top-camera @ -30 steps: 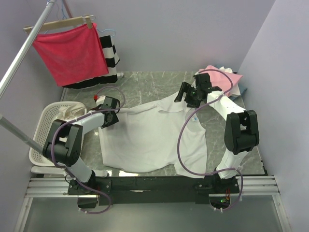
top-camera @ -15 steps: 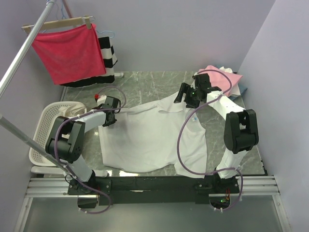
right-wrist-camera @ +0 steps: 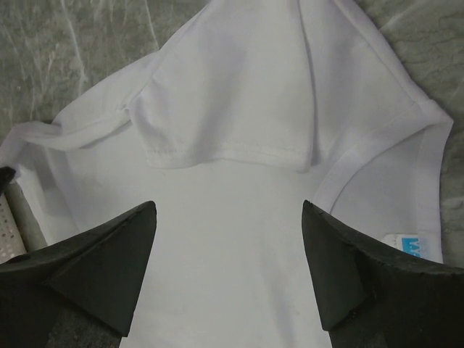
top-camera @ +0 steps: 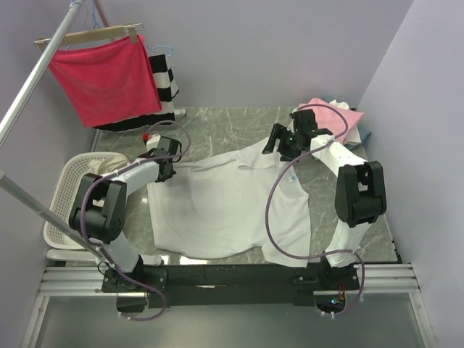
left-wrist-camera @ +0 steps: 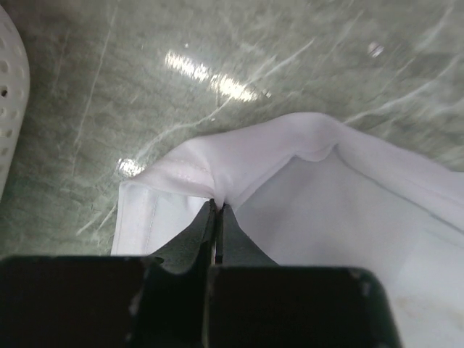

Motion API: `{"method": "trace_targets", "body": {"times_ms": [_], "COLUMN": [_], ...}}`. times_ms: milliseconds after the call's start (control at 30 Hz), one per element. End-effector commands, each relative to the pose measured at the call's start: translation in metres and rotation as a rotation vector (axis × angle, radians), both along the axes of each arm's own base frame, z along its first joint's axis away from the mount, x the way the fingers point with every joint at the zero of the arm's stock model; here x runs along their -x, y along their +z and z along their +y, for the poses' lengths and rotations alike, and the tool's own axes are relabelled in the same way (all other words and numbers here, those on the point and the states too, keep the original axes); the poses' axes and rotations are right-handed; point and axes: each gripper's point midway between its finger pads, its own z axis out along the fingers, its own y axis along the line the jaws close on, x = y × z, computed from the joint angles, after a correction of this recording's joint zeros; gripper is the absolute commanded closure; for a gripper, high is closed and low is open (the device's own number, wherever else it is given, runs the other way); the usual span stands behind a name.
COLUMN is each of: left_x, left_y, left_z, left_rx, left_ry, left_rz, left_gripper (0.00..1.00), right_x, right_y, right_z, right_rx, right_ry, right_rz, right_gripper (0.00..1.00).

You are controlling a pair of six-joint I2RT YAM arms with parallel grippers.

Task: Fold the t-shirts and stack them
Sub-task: Grap the side of the flattened tshirt furthest away from the robot with both arms

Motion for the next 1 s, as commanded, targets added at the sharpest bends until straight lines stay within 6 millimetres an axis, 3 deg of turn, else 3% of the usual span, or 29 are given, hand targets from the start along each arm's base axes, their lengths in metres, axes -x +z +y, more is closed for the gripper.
{"method": "trace_targets", "body": {"times_ms": [0, 233, 533, 633, 767, 867, 967], "left_x": [-0.020, -0.026, -0.024, -0.025, -0.027, -0.028, -0.031], "left_y": [0.054, 0.091, 0.098, 0.098, 0.094, 0.092, 0.087], "left_z": [0.001, 0.008, 0.016, 0.017, 0.018, 0.018, 0.017], "left_rx": [0.022, 0.034, 0.041, 0.042, 0.042, 0.046, 0.055], "left_ry": [0.007, 0.019, 0.037, 0.036, 0.039, 0.037, 0.035], "left_rz": [-0.119, -0.195, -0.207, -0.204, -0.197, -0.193, -0.186], "left_gripper": [0.99, 0.99, 0.99, 0.99, 0.99, 0.99, 0.99], "right_x": [-0.021, -0.035, -0.043, -0.045, -0.046, -0.050, -0.057], "right_y": [-0.002, -0.028, -0.051, -0.054, -0.052, -0.045, -0.033], "right_z": [-0.005, -0.003, -0.001, 0.000, 0.004, 0.006, 0.004], "right_rx": [-0.003, 0.006, 0.009, -0.001, -0.020, -0.045, -0.076], "right_ry": [-0.011, 0.015, 0.032, 0.038, 0.053, 0.065, 0.053], "right_rz": [0.009, 0.039, 0.084, 0.090, 0.080, 0.059, 0.025], "right_gripper": [0.13, 0.19, 0.28, 0.41, 0.78, 0.97, 1.00]}}
